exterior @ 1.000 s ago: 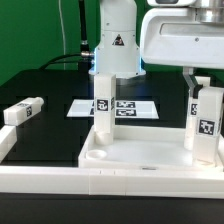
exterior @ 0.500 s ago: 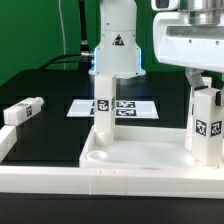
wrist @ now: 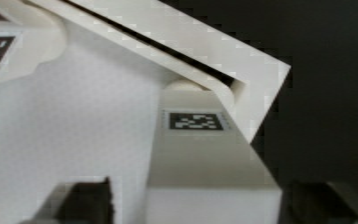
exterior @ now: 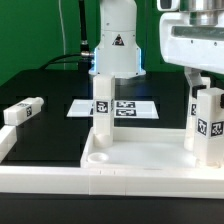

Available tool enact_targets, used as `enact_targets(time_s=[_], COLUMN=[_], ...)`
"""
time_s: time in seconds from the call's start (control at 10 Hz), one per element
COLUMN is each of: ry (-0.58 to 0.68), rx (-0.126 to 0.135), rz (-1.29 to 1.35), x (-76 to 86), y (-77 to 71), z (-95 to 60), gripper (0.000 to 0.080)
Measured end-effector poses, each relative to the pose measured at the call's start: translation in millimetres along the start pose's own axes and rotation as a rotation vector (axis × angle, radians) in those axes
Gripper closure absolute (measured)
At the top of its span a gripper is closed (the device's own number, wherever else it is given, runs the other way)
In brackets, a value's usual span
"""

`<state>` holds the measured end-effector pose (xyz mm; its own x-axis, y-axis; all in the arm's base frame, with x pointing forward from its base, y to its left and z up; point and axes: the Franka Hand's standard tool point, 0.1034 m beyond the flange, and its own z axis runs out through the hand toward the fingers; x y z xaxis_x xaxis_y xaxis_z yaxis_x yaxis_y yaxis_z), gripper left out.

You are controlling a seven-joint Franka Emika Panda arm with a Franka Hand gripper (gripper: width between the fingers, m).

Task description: Assemble desk

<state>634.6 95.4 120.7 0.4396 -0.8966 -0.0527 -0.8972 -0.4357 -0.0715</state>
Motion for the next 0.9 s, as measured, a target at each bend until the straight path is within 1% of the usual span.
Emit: enact_targets(time_s=[0.1,0.2,0.5,0.9], ry=[0.007,0.008,0.008,0.018], rx=[-0.004,-0.005,-0.005,-0.011], rz=[-0.072,-0.165,-0.43,-0.857], x=[-0.2,-0.8,-1.3,0.4], y=[-0.2,-0.4,-0.7,-1.1], z=[0.0,0.0,0.1,0.3], gripper=[0.0216,0.0165,0.015,0.015])
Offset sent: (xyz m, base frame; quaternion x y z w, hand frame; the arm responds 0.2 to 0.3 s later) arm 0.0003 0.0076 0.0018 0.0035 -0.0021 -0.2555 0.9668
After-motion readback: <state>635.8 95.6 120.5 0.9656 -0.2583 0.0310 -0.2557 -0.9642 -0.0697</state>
